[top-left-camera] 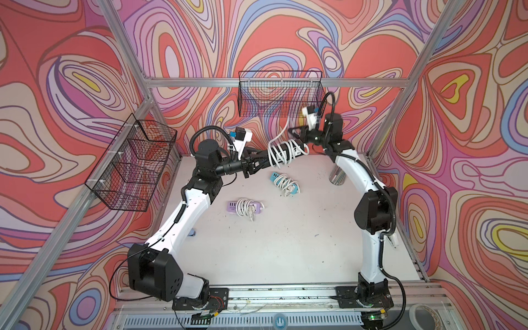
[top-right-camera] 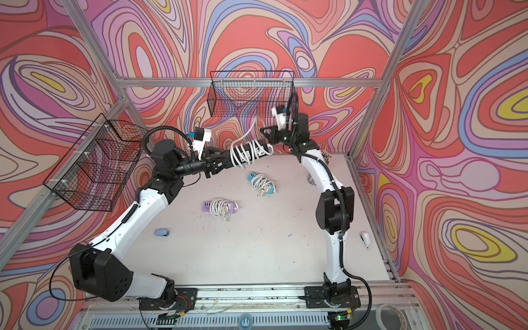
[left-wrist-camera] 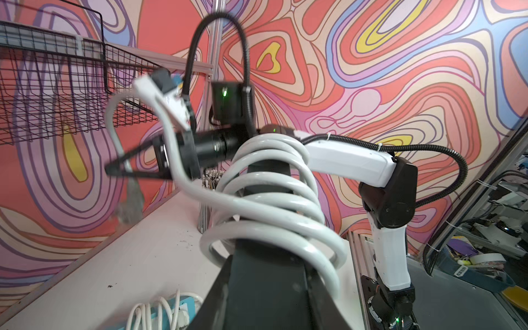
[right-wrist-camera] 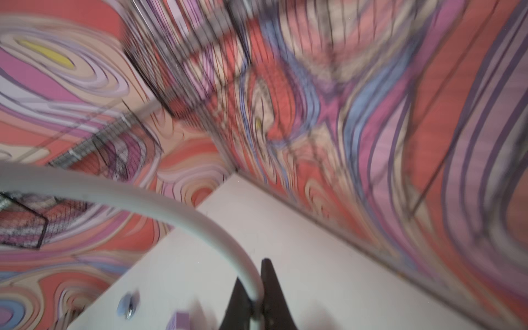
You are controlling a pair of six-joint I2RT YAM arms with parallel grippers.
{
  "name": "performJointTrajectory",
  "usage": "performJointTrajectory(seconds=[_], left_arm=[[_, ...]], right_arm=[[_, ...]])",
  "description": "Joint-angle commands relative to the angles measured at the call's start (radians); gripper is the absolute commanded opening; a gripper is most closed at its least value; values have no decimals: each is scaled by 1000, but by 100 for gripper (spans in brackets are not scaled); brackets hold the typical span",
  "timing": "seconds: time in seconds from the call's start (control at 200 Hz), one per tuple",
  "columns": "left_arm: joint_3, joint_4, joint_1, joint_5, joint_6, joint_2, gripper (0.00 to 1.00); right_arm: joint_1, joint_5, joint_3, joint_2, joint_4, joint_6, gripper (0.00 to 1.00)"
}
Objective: Unwrap the cord wrapped around the power strip
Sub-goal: Unwrap the power cord from the power strip.
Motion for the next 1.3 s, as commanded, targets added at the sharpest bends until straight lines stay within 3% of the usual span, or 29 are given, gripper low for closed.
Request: performJointTrajectory(seconds=[0.0, 0.105, 0.411, 0.746, 1.012, 1.297], left_arm=[[43, 34, -3, 21, 16, 8, 0], [45, 6, -8, 11, 41, 19, 0], [45, -106, -1, -93, 163, -12, 0], [-2, -44, 62, -212, 162, -88, 0], [-31, -4, 86, -265, 160, -130, 0], [-78, 118, 86, -278, 79, -125, 0]], right_arm=[[-16, -7, 299, 41, -200, -25, 0], [-41, -21, 333, -8, -194, -1, 0], [-90, 40, -194, -475, -151, -80, 0], [-91, 127, -677, -790, -221, -95, 0], [-91, 159, -1086, -901, -155, -24, 0], [-91, 250, -1324, -815, -34, 38, 0]])
